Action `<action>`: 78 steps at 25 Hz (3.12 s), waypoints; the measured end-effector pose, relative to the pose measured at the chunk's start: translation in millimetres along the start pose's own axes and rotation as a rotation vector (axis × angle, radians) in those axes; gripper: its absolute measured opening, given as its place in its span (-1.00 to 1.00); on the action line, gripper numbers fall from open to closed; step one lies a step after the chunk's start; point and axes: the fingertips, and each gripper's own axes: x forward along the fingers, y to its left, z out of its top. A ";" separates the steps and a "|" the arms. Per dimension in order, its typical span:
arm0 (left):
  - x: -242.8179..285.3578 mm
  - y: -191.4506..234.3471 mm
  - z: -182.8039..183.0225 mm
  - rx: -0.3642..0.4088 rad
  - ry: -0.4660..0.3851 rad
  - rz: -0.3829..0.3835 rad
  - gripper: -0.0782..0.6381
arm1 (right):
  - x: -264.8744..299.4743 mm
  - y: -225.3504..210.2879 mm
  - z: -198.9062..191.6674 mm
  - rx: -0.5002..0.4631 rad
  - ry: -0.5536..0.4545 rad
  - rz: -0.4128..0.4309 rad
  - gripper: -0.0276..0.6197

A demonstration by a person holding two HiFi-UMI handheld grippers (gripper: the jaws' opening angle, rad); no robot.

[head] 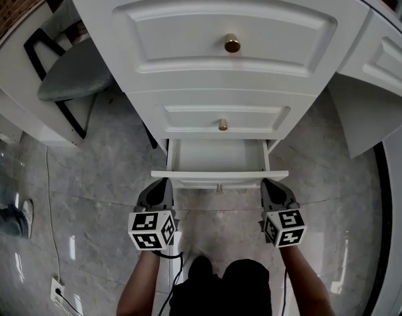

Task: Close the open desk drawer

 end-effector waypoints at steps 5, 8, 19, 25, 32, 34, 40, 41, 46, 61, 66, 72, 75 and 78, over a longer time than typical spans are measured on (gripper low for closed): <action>12.4 3.4 5.7 -0.005 -0.018 0.009 -0.76 | 12.3 -5.4 5.4 0.004 -0.017 -0.008 -0.90; 21.6 5.9 10.8 -0.006 -0.024 0.011 -0.76 | 20.9 -9.2 10.0 -0.006 -0.019 -0.010 -0.90; 55.4 15.2 28.1 0.000 -0.037 0.022 -0.76 | 53.4 -24.6 25.3 0.013 -0.034 -0.036 -0.90; 59.3 15.6 30.5 0.011 -0.051 0.013 -0.76 | 56.4 -26.6 27.4 0.030 -0.060 -0.024 -0.90; 62.3 16.8 31.4 0.003 -0.059 0.014 -0.76 | 59.8 -28.1 28.6 0.008 -0.065 -0.036 -0.90; 67.1 18.2 34.0 -0.002 -0.058 0.017 -0.76 | 64.1 -30.1 31.0 0.004 -0.059 -0.044 -0.90; 77.7 21.6 39.2 -0.015 -0.059 0.027 -0.76 | 75.0 -34.1 35.7 0.014 -0.062 -0.045 -0.90; 78.9 21.7 39.7 -0.013 -0.059 0.027 -0.76 | 76.0 -34.7 36.2 0.011 -0.060 -0.044 -0.90; 82.7 21.9 42.1 0.000 -0.061 0.032 -0.76 | 78.5 -36.7 38.2 0.002 -0.063 -0.040 -0.90; 95.2 25.3 48.8 -0.010 -0.063 0.037 -0.76 | 90.4 -42.3 44.1 0.021 -0.061 -0.047 -0.90; 94.8 25.6 48.1 -0.002 -0.067 0.040 -0.76 | 90.5 -41.9 43.5 0.014 -0.059 -0.048 -0.90; 88.5 23.0 47.5 0.001 -0.066 0.044 -0.76 | 82.5 -38.0 51.0 0.007 -0.066 -0.052 -0.90; 77.9 20.2 44.1 0.003 -0.060 0.035 -0.76 | 71.3 -31.0 55.1 0.013 -0.074 -0.045 -0.90; 67.4 15.1 40.6 0.001 -0.046 0.020 -0.76 | 59.6 -24.6 56.0 0.025 -0.067 -0.039 -0.90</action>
